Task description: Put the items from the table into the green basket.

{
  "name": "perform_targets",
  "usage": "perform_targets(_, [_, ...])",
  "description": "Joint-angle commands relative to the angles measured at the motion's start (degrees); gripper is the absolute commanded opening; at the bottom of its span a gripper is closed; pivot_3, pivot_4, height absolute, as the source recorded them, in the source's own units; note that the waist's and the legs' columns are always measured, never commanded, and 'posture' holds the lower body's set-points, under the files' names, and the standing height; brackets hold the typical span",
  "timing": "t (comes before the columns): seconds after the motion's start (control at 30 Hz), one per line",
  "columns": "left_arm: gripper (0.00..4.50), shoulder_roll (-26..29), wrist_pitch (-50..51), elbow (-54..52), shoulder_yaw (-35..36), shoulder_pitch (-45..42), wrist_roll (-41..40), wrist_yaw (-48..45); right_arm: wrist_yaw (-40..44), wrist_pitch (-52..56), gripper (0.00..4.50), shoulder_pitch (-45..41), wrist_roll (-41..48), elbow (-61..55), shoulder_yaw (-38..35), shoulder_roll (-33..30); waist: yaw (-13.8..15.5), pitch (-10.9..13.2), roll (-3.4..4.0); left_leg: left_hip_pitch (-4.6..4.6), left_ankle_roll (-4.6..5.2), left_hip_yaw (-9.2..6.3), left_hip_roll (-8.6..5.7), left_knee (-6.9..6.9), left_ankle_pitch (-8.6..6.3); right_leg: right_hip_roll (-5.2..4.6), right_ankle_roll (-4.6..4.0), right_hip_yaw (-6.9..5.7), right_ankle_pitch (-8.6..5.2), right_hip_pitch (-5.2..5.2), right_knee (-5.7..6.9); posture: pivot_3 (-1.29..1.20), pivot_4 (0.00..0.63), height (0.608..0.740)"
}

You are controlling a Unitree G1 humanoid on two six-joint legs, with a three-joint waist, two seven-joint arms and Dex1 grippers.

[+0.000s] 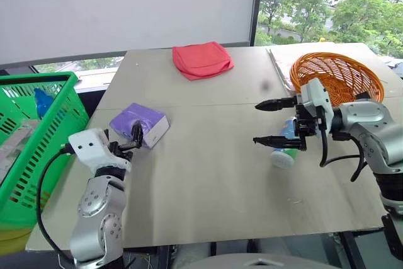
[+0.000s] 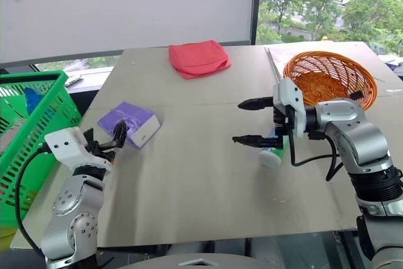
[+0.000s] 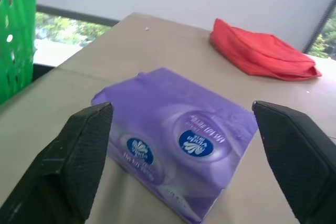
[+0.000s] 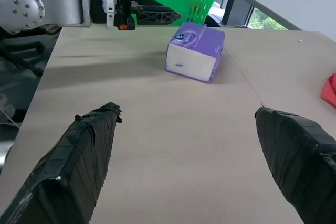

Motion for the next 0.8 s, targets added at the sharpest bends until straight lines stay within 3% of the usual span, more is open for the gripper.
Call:
perform_targets(0.03, [4.46,-1.01,3.33,1.88,2.98,-4.24,-3.57,4.31,-0.04,-0.84,4.5,-1.84,0.3,-0.81,-0.53,-0.01,0.01,0.01,-0.02,-0.01,0.0,-0.01,0.0,0.01,0.0,0.0,0.0,-0.02,0.0,0.01,0.01,-0.02,0.02,0.74])
perform_targets(0.43, [4.46,-5.24,7.13,16.26,7.54,-19.54,-6.18,17.37,-1.01,-0.99,4.5,-1.15,-1.12,-0.82,0.07,0.01,-0.14,-0.07,-0.16,-0.07,-0.01,-0.07,-0.05,0.06,0.01,0.02,0.06,-0.07,0.04,0.0,0.04,-0.05,0.004,0.74])
perform_targets(0.53, [3.71,-5.64,7.9,17.47,7.48,-20.31,-6.38,18.22,-1.4,-0.8,4.5,-0.8,-1.05,-1.28,0.0,0.04,-0.25,-0.09,-0.18,-0.08,-0.02,-0.06,-0.05,0.06,0.01,0.02,0.07,-0.04,0.04,-0.01,0.04,-0.06,0.003,0.74])
perform_targets(0.8, [0.02,-5.4,9.29,18.02,6.33,-20.37,-5.65,18.69,-3.6,-0.38,4.5,-0.47,-1.23,-1.44,-0.44,0.43,-0.16,-0.15,-0.17,-0.04,-0.03,-0.07,-0.06,0.09,0.01,0.01,0.07,-0.05,0.05,0.0,0.07,-0.07,0.002,0.74])
